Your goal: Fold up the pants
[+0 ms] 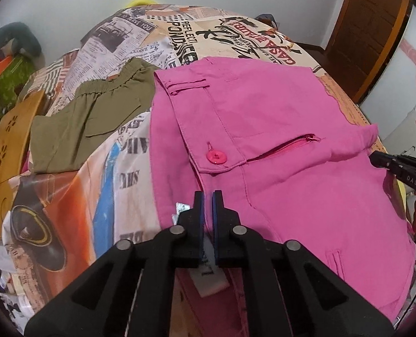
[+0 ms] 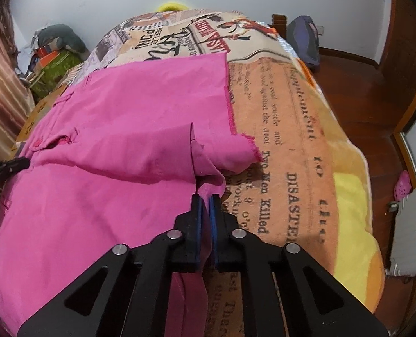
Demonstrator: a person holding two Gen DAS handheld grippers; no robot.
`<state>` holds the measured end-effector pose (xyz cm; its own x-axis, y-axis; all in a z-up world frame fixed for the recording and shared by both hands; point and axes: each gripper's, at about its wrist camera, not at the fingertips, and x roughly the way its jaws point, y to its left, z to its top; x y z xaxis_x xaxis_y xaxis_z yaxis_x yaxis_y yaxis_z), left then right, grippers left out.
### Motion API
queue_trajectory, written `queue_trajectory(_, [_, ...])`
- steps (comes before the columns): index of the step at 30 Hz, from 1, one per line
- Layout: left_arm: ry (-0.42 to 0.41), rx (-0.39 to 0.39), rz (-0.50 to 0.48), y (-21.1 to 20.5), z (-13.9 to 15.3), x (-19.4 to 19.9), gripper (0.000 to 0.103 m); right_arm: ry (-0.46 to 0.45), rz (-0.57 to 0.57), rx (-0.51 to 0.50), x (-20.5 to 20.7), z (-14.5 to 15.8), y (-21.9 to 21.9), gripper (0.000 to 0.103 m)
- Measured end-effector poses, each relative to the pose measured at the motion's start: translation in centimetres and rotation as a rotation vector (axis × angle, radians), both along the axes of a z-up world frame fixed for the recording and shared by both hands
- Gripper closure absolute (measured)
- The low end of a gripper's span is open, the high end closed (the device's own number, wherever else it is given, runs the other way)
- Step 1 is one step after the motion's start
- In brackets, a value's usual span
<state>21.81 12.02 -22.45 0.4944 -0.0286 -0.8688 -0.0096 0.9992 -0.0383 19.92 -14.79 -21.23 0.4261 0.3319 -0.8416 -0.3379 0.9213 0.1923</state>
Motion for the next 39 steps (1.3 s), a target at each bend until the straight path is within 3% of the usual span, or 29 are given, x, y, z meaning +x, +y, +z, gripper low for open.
queue_trajectory(2, [-0.01,-0.009,0.0,0.2,0.8,0.1,0.094,-0.02,-0.022,-0.001,0.0,0.9,-0.3,0.082])
queue_trajectory(4, [-0.034,-0.007,0.016,0.8,1.6,0.6,0.082,-0.056,-0.049,0.017,0.4,2.0,-0.9,0.059])
queue_trajectory(6, [-0.05,-0.023,0.032,1.4,2.2,1.5,0.069,-0.093,-0.066,0.023,0.8,2.8,-1.1,0.054])
queue_trajectory(12, [-0.022,-0.073,0.017,2.0,1.3,5.3,0.065,-0.099,-0.074,0.004,3.9,2.8,-0.5,0.054])
queue_trajectory(21, [0.042,-0.125,-0.034,1.8,-1.8,8.0,0.062,0.039,0.004,-0.017,7.3,-1.8,1.4,0.054])
queue_trajectory(23, [0.034,-0.119,-0.056,1.4,-1.8,8.0,0.075,0.031,0.036,-0.041,7.2,-2.4,2.2,0.055])
queue_trajectory(24, [0.036,-0.115,-0.064,1.2,-1.9,8.1,0.085,0.005,0.06,-0.062,6.9,-2.4,2.7,0.064])
queue_trajectory(27, [0.032,-0.063,-0.069,0.5,-2.0,8.5,0.096,-0.023,0.106,-0.099,6.5,-2.4,3.8,0.084])
queue_trajectory(28, [0.03,-0.057,-0.067,0.5,-2.0,8.6,0.096,-0.029,0.112,-0.108,6.7,-2.4,4.0,0.091])
queue_trajectory(31, [0.023,-0.056,-0.038,1.3,-1.8,8.7,0.097,-0.048,0.118,-0.14,7.1,-2.6,4.4,0.095])
queue_trajectory(35, [0.005,-0.082,0.014,2.9,-1.4,7.8,0.096,-0.063,0.109,-0.153,7.2,-2.8,4.3,0.095])
queue_trajectory(37, [0.005,-0.037,0.043,3.2,-1.6,7.5,0.097,-0.061,0.102,-0.154,7.3,-2.9,4.3,0.095])
queue_trajectory(39, [0.013,-0.047,0.042,3.5,-1.9,7.2,0.096,-0.058,0.1,-0.161,7.2,-2.9,4.4,0.095])
